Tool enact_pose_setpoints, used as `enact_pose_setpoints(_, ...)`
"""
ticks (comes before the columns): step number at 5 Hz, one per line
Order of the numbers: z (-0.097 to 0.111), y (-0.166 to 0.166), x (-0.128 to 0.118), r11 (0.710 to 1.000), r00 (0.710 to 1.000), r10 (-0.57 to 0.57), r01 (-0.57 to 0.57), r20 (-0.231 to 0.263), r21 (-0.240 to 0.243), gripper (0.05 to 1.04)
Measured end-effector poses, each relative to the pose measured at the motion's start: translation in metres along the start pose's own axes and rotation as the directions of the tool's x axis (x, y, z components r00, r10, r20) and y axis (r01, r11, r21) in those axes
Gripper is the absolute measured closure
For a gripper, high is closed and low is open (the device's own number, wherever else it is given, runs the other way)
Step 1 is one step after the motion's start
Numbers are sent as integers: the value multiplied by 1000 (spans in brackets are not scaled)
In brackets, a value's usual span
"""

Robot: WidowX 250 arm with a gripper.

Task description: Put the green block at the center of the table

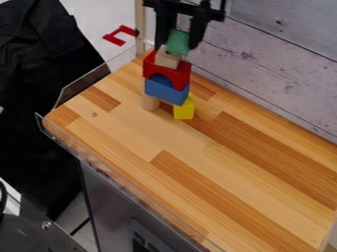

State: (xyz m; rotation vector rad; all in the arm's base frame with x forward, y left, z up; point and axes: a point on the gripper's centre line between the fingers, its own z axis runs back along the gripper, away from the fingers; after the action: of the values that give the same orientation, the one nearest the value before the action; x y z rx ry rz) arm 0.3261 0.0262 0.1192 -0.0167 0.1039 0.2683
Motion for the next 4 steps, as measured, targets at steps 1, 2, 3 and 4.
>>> enact_pose_setpoints(1, -2, -27, -3, 999, 999, -48, 48, 14, -9, 525)
enact_pose_setpoints(2, -26, -58, -9, 994, 993, -106, 106, -44, -13, 525)
enact_pose_setpoints(3, -42, -87, -14, 985, 982, -172, 174, -81, 18, 525)
enact_pose_setpoints(4, -60, -111, -22, 975, 970, -217, 220, -110, 10, 525)
